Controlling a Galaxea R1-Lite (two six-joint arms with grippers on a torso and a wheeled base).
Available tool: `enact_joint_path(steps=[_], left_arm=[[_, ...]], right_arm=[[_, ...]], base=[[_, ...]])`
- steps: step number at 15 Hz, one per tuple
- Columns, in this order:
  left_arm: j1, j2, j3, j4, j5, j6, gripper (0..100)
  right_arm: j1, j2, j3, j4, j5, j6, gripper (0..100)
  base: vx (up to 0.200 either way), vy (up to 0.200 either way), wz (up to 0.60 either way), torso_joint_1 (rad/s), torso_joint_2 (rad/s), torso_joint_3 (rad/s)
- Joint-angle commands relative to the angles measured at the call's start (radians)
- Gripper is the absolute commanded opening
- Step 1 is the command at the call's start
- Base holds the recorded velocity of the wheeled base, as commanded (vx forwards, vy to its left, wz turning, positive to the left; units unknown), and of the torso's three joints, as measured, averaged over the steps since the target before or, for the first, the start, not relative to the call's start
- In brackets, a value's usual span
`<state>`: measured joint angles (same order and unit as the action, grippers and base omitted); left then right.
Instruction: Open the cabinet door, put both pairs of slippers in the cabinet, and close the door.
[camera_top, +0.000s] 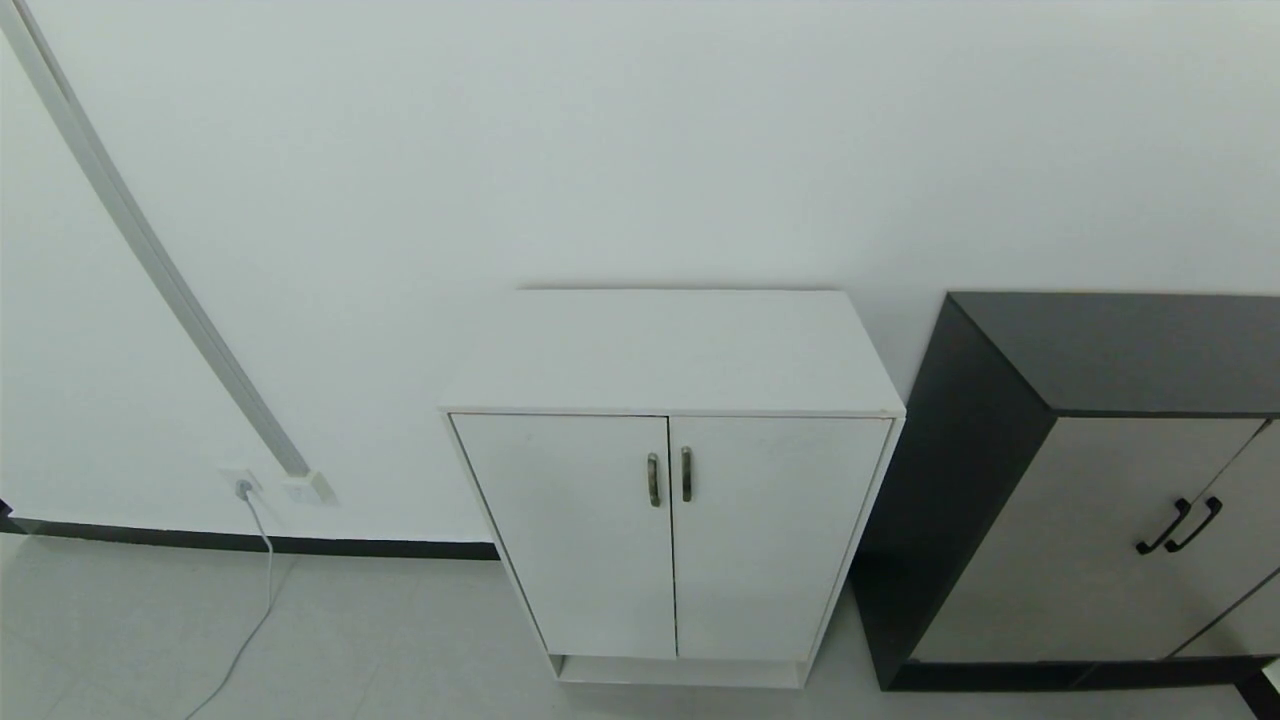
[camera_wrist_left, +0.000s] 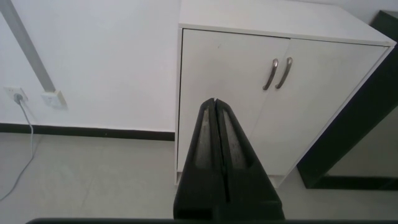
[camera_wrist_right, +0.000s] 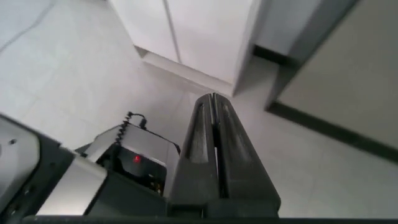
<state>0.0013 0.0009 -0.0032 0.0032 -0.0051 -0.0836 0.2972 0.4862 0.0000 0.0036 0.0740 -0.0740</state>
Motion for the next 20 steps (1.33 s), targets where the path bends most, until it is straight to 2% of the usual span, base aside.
enact_joint_path(steps=[1, 6, 9, 16, 20], left_arm=[[0.0, 0.001, 0.0, 0.0, 0.001, -0.001, 0], [0.0, 0.001, 0.0, 0.0, -0.001, -0.001, 0], [0.0, 0.001, 0.0, 0.0, -0.001, -0.001, 0], [0.0, 0.001, 0.0, 0.0, -0.001, -0.001, 0], [0.0, 0.001, 0.0, 0.0, -0.001, 0.001, 0]], right_arm=[[0.042, -0.066, 0.0, -0.001, 0.004, -0.004, 0], [-0.148, -0.258, 0.0, -0.001, -0.002, -0.006, 0], [-0.23, -0.348, 0.0, -0.001, -0.002, -0.004, 0], [-0.296, -0.485, 0.0, -0.001, -0.003, 0.019, 0], [-0.296, -0.486, 0.0, -0.01, -0.065, 0.106, 0]], base=[[0.0, 0.0, 0.0, 0.0, 0.0, 0.0], [0.0, 0.0, 0.0, 0.0, 0.0, 0.0], [0.0, 0.0, 0.0, 0.0, 0.0, 0.0], [0.0, 0.0, 0.0, 0.0, 0.0, 0.0], [0.0, 0.0, 0.0, 0.0, 0.0, 0.0]])
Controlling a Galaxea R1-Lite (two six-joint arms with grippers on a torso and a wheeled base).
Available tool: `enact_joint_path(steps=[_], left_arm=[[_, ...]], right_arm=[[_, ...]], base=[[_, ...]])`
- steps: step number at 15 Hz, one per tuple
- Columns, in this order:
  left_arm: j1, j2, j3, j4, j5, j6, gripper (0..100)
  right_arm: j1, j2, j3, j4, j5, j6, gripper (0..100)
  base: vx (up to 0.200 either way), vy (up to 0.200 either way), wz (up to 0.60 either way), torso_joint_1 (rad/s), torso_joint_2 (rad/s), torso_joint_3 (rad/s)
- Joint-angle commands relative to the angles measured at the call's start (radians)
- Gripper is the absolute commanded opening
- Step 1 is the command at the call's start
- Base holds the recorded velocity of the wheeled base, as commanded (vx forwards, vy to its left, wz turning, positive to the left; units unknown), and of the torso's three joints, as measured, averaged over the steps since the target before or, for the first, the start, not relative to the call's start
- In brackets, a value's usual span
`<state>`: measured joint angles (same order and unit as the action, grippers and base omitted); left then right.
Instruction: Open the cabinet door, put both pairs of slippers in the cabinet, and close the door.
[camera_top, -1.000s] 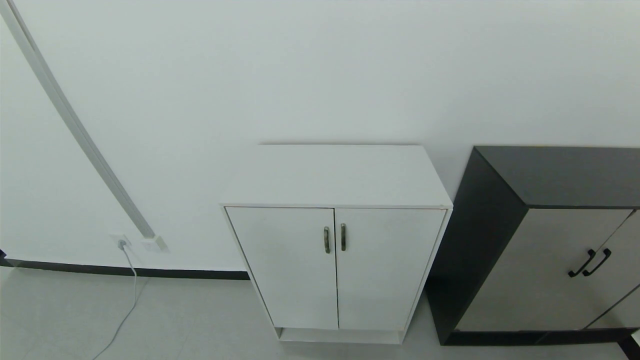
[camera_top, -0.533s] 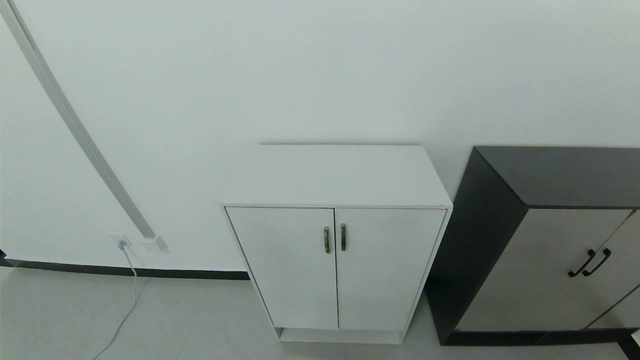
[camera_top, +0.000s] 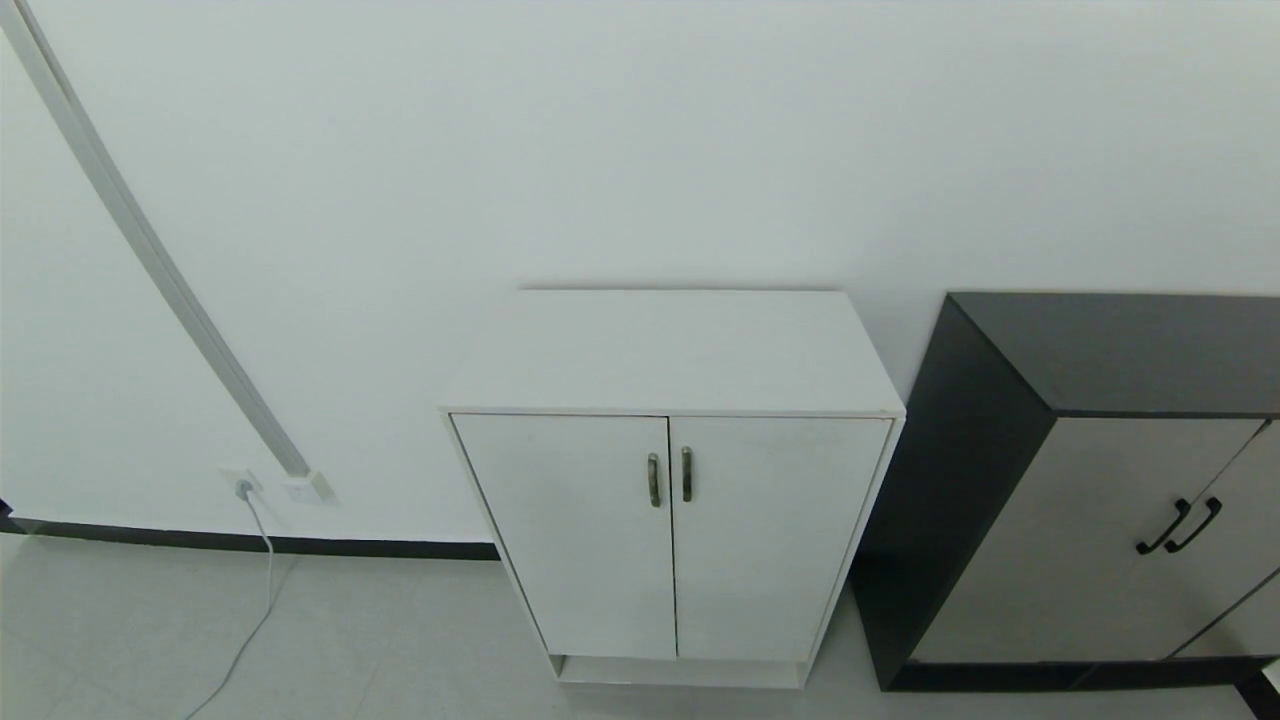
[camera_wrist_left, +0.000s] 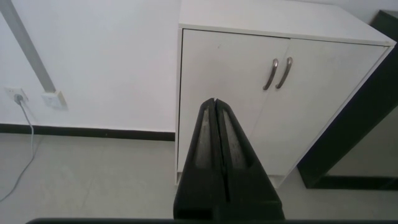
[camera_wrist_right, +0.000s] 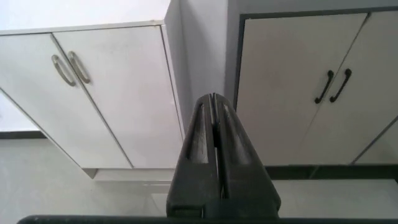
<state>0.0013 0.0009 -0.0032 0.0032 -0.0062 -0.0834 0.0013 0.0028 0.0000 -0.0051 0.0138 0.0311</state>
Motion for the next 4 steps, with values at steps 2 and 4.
enact_joint_path(steps=[2, 4], left_arm=[[0.0, 0.001, 0.0, 0.0, 0.0, 0.001, 0], [0.0, 0.001, 0.0, 0.0, 0.0, 0.001, 0]], right_arm=[[0.0, -0.003, 0.0, -0.004, -0.009, 0.012, 0], [0.0, -0.003, 0.0, -0.004, -0.009, 0.012, 0]], base=[[0.0, 0.0, 0.0, 0.0, 0.0, 0.0], [0.0, 0.0, 0.0, 0.0, 0.0, 0.0]])
